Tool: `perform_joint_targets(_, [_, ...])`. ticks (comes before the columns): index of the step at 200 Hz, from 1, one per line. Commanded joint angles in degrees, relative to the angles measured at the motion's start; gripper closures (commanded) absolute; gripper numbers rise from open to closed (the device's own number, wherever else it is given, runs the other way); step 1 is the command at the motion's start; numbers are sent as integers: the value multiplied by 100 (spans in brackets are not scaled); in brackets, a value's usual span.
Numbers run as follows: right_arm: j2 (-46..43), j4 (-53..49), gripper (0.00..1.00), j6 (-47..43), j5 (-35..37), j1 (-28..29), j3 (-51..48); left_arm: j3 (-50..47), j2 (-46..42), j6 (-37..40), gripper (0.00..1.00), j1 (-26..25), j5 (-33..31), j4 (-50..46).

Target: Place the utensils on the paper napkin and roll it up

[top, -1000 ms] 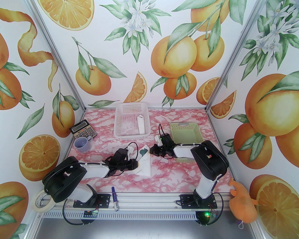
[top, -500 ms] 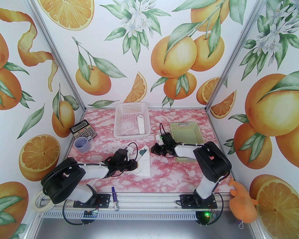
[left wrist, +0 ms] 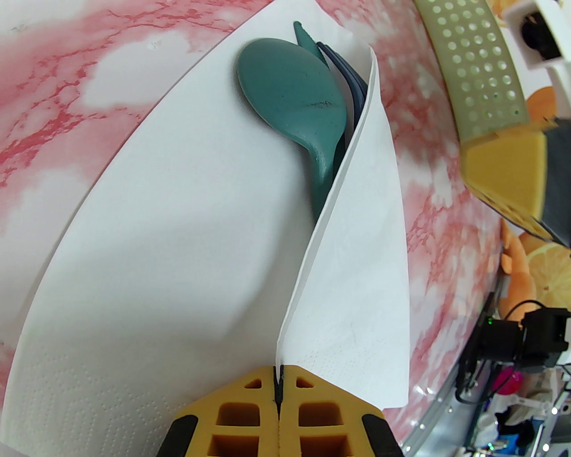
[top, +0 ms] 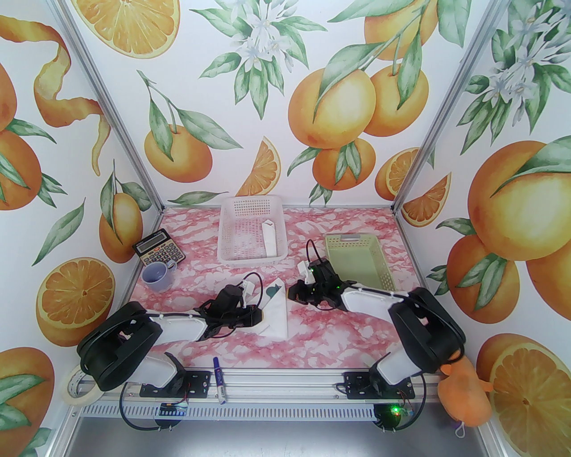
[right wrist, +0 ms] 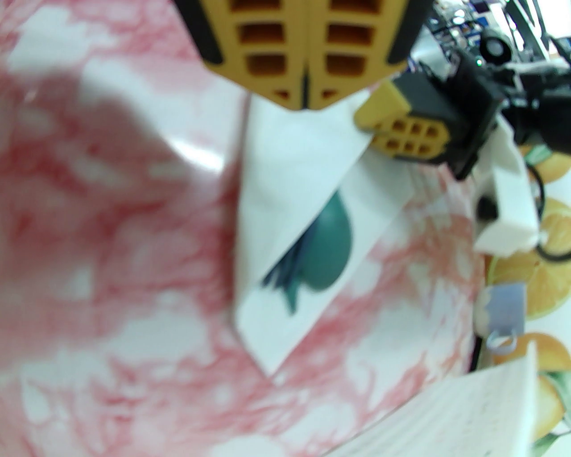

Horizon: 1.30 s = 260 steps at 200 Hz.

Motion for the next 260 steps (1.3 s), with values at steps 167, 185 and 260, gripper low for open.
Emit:
perform_joint_targets(167, [-323, 453, 100, 1139, -205, 1409, -1141, -96, 55, 49, 100, -30, -172, -424])
perform_joint_targets(185, [-230, 454, 100, 1130, -170, 1423, -1156, -96, 56, 49, 100, -35, -167, -427])
perform_joint_targets(260, [-47, 204, 100, 1113, 46, 1488, -1328, -113, 56, 40, 100, -26, -190, -418])
